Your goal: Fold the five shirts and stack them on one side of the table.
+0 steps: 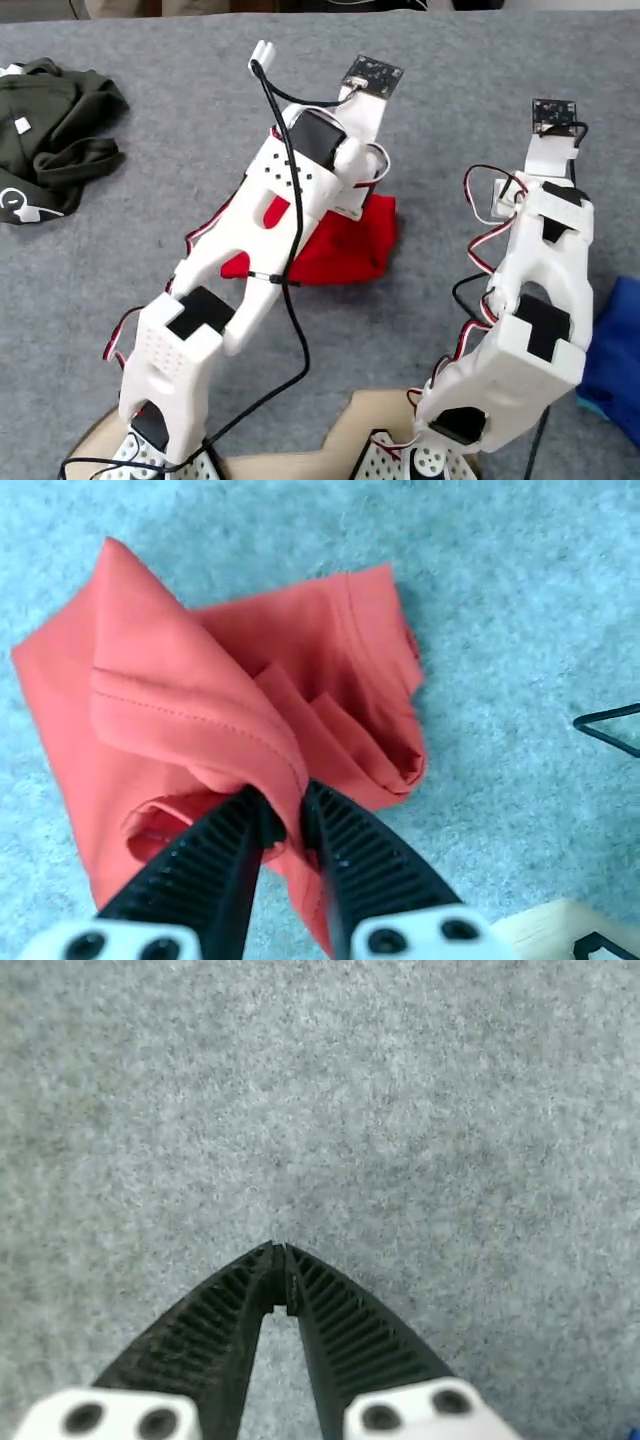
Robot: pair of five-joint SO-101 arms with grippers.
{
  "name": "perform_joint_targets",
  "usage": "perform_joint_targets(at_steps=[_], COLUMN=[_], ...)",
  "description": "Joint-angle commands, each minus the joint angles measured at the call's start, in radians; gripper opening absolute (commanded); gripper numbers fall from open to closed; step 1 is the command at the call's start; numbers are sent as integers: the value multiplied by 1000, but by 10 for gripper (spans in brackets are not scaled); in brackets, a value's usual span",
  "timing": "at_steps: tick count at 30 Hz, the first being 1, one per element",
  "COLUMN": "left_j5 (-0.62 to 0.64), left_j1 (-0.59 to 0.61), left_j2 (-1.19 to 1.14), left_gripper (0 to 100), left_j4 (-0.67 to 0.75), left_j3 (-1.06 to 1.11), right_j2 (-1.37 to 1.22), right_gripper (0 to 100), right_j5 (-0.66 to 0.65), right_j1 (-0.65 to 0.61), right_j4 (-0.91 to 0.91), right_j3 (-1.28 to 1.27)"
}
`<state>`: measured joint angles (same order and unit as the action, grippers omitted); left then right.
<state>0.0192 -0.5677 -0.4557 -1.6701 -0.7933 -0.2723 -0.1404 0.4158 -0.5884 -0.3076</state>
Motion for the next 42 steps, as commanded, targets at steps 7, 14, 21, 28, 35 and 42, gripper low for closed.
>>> perform_joint_targets(at_steps=[7, 14, 21, 28, 35, 42], left_j5=[3, 3, 3, 3, 3, 2], left_j1=[-91, -121, -166, -169, -137, 74], left_j2=[-59, -91, -153, -222, -220, -220], left_gripper=[20, 20, 20, 28, 185, 185], left_j4=[54, 71, 64, 60, -8, -89], left_j3=[-55, -66, -175, -206, -206, -391], right_j2=[2, 2, 1, 1, 1, 1], right_gripper=[9, 9, 9, 9, 9, 9], right_j5=[8, 5, 5, 5, 5, 3], right_j1=[-7, -8, -10, -10, -10, -10], right_j4=[17, 18, 20, 20, 17, 14], right_j3=[48, 48, 48, 48, 54, 51])
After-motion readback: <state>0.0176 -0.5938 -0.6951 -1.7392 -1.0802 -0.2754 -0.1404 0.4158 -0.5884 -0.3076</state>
